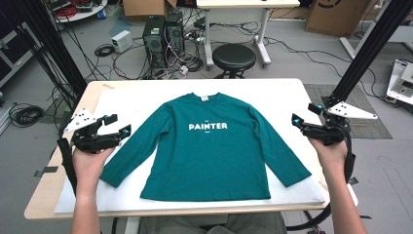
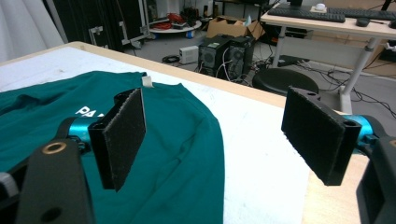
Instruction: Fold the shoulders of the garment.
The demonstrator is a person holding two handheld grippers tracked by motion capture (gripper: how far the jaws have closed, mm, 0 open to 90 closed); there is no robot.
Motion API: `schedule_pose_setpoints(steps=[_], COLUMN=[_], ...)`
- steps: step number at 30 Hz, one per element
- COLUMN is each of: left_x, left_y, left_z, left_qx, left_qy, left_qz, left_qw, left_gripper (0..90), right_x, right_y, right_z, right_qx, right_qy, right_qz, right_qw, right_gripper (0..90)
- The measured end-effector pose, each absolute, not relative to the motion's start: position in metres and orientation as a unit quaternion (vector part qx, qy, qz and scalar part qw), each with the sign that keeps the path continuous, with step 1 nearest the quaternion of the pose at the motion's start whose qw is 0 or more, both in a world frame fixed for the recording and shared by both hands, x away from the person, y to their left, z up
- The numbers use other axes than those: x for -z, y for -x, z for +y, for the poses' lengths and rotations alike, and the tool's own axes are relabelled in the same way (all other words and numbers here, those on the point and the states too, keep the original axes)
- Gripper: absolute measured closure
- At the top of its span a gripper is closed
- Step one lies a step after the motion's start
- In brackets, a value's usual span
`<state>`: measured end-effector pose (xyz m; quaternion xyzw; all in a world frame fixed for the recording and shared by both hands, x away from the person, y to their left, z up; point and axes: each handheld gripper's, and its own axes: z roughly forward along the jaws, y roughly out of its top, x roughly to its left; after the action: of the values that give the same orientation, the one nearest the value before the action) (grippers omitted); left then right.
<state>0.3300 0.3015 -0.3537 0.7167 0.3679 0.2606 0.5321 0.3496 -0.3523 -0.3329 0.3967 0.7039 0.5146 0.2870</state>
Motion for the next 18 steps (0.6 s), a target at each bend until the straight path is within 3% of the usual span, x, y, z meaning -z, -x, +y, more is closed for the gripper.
schedule_pose_setpoints(steps=[18], left_x=[0.3610], left_y=[-0.3191], left_z=[0.3081], left_qx=[-0.259], left_qy=[-0.719], left_qz=[0.365], left_qw=[0.531], left_gripper=[26.7], right_x=[0.3298], right_y=[-0.3512], right_z=[-0.3516], right_qx=[-0.511], right_qy=[-0.398], right_qz=[0.702], right_qw=[0.296], right_gripper=[22.7])
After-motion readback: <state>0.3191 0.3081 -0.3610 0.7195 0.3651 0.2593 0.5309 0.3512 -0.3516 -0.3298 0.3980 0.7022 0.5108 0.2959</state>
